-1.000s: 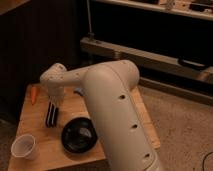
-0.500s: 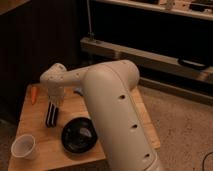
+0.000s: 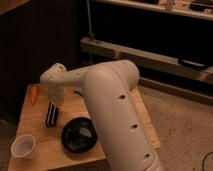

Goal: Place the ceramic cup in the ceramic bowl

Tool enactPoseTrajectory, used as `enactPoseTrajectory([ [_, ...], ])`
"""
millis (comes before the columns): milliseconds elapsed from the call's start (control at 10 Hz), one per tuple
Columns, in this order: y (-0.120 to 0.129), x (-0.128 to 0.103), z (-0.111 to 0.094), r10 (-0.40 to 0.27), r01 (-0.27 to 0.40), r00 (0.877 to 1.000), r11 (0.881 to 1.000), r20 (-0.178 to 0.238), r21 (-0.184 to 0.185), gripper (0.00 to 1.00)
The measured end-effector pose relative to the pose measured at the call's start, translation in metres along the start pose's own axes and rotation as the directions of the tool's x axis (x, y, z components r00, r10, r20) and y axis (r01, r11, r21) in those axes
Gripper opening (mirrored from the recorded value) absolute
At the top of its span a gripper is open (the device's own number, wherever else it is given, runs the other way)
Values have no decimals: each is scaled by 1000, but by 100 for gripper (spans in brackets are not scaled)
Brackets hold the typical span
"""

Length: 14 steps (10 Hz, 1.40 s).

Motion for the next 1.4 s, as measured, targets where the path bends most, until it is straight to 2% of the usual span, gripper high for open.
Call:
enactPoseTrajectory([
  [900, 0, 0, 0, 1, -1, 1000, 1000, 0, 0, 17],
  [1100, 5, 5, -11, -18, 18, 1000, 999, 1, -42, 17],
  [1400, 22, 19, -45, -58, 59, 998, 993, 15, -104, 17],
])
